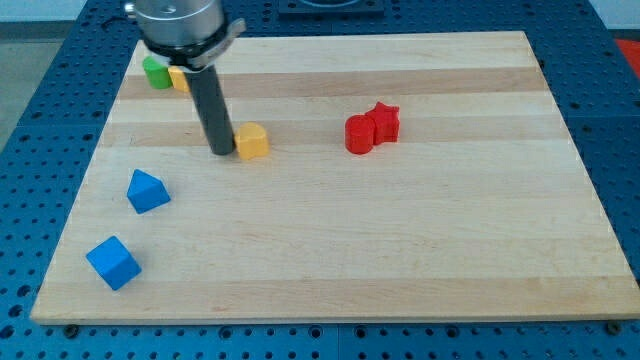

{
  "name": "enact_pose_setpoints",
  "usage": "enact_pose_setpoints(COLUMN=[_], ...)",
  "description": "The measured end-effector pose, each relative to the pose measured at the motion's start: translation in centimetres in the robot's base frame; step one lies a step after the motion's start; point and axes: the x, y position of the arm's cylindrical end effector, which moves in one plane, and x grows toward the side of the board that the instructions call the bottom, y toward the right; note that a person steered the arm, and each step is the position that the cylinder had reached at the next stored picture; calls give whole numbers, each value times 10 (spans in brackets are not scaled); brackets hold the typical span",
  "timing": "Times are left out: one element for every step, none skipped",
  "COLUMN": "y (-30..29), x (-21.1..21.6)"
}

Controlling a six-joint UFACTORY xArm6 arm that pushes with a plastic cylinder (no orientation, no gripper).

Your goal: Move your arm towards the green star

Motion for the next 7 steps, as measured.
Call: enact_pose_setpoints(y=[38,77,108,89,38,-20,-41], x=[0,-12,-21,-21,-25,-44,-66])
